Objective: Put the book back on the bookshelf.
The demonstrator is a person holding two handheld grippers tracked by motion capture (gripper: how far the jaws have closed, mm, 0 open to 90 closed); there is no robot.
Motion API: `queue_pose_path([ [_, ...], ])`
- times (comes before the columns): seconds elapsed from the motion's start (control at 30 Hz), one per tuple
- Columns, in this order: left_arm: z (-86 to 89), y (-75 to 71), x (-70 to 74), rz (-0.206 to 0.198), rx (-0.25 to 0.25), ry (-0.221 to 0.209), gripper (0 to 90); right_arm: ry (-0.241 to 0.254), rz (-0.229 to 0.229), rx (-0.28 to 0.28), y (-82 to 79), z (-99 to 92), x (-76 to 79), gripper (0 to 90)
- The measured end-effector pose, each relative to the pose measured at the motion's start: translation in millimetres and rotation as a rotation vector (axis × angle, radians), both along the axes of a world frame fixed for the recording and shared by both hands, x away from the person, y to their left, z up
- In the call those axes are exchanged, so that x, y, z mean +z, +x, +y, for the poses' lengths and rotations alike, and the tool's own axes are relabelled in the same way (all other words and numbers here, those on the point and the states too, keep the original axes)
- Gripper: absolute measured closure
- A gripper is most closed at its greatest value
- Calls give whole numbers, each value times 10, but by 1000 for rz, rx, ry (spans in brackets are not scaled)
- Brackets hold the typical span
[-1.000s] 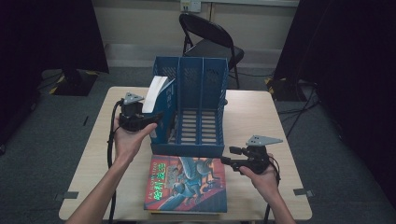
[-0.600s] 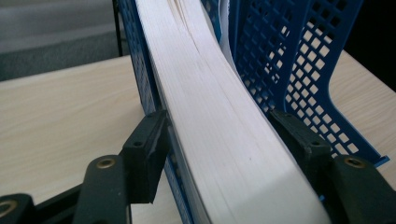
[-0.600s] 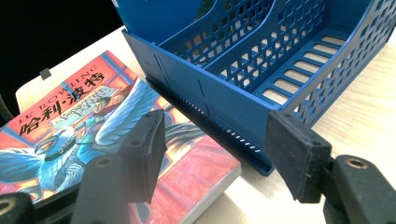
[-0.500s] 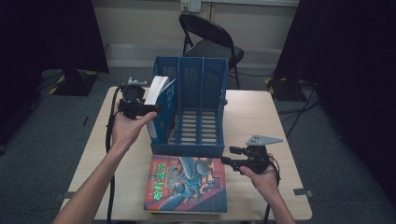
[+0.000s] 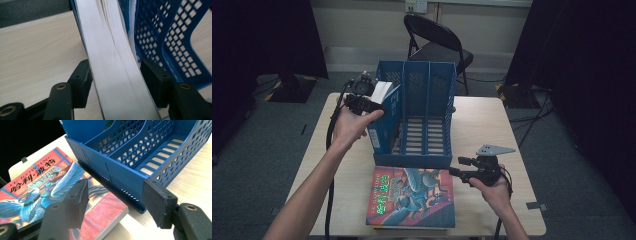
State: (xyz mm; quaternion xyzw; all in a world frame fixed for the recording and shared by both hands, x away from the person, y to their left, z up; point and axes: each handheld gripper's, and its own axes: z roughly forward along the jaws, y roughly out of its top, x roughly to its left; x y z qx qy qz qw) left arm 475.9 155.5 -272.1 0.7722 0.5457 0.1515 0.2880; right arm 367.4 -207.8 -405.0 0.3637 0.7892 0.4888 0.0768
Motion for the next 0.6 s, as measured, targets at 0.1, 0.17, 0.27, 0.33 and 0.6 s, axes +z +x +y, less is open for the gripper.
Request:
queue_pose_path([
  [0.1,-24,69,9,46,5,6,405,-1,1,3,-1,4,-2,383],
  [0.17,-41,105,26,71,9,22,409,1,2,5,-1,1,0,383],
  [0.27,-57,177,49,115,18,35,426,8,6,3,1,-11,0,384],
  [0.33,-70,206,56,129,29,33,421,10,8,5,0,-20,2,385],
  [0.6,-150,315,-28,170,58,79,428,14,9,9,-1,-31,9,385],
])
